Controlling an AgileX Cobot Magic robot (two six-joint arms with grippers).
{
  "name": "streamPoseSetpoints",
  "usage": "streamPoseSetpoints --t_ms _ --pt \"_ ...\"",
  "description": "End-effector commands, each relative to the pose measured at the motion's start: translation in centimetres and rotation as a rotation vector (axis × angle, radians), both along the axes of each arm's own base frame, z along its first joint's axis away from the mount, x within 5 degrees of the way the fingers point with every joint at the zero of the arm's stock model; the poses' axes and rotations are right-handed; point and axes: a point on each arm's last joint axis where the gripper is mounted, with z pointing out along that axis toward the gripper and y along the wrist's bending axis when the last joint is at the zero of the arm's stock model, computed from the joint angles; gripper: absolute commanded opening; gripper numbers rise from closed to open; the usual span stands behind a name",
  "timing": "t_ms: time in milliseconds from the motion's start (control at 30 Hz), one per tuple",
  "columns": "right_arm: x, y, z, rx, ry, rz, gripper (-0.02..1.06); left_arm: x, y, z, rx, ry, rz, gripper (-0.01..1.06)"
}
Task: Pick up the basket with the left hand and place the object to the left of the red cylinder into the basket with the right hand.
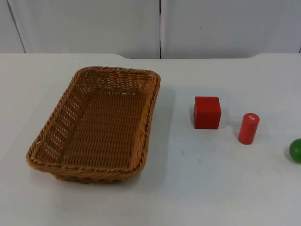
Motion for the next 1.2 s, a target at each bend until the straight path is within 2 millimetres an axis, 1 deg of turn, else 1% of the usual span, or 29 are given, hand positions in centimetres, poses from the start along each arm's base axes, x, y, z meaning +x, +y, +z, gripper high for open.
streamPoseSetpoints --t_ms 0,67,167,200,300,500,633,967,1100,1133,1167 --pt "0.0 0.0 0.0 0.001 -0.005 0.001 1.05 0.4 0.1 0.6 -0.004 -0.032 0.008 1.05" --pt "0.0 0.0 0.0 0.001 -0.005 0.001 1.05 0.7 0.1 0.9 -0.004 -0.039 0.009 1.05" --pt "0.0 0.0 0.0 0.001 -0.005 0.001 1.05 1.8 0.1 1.4 -0.01 -0.03 0.006 1.05" --pt "0.0 0.0 0.0 0.001 -0.005 0.001 1.05 1.8 0.1 1.4 -0.01 -0.03 0.006 1.05" --pt "0.0 0.0 0.0 0.001 -0.005 0.001 1.05 2.7 0.2 1.5 -0.011 0.004 0.006 1.05" --pt "0.0 0.0 0.0 0.001 -0.005 0.001 1.05 4.2 0.3 1.1 -0.011 0.061 0.008 1.05" --pt "0.0 0.0 0.0 0.001 -0.005 0.001 1.05 4.7 0.3 1.1 -0.011 0.069 0.008 1.05" --pt "0.0 0.0 0.0 -0.001 -0.006 0.001 1.05 6.3 0.2 1.4 -0.059 0.023 -0.004 1.05" --pt "0.0 0.0 0.0 -0.001 -0.006 0.001 1.05 7.8 0.2 1.0 -0.061 0.051 -0.005 1.05" --pt "0.0 0.0 0.0 -0.001 -0.006 0.001 1.05 7.8 0.2 1.0 -0.061 0.051 -0.005 1.05" --pt "0.0 0.0 0.0 -0.001 -0.006 0.001 1.05 8.2 0.2 1.0 -0.069 0.055 -0.008 1.05"
